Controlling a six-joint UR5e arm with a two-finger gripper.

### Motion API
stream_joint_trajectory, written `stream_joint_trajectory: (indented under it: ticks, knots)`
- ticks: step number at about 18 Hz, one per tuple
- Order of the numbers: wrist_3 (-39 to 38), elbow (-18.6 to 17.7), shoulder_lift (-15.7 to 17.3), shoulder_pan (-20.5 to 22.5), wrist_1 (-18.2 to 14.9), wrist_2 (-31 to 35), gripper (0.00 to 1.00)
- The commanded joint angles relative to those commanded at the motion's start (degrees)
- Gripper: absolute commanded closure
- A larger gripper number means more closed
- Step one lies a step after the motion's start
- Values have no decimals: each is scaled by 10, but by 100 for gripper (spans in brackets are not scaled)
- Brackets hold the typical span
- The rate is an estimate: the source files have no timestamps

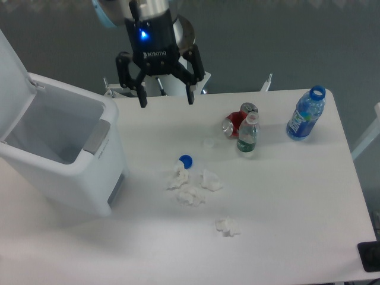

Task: Close the trash can
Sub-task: 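Raise the gripper up and away from the table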

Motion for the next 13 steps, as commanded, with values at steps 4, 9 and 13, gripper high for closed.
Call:
stream_joint_trajectory:
  ticks: [4,9,13]
  knots:
    - [-59,3,28,-9,-3,-52,0]
    - [-93,18,36,-47,-2,-99,0]
    - [-117,26,35,-79,0,-155,0]
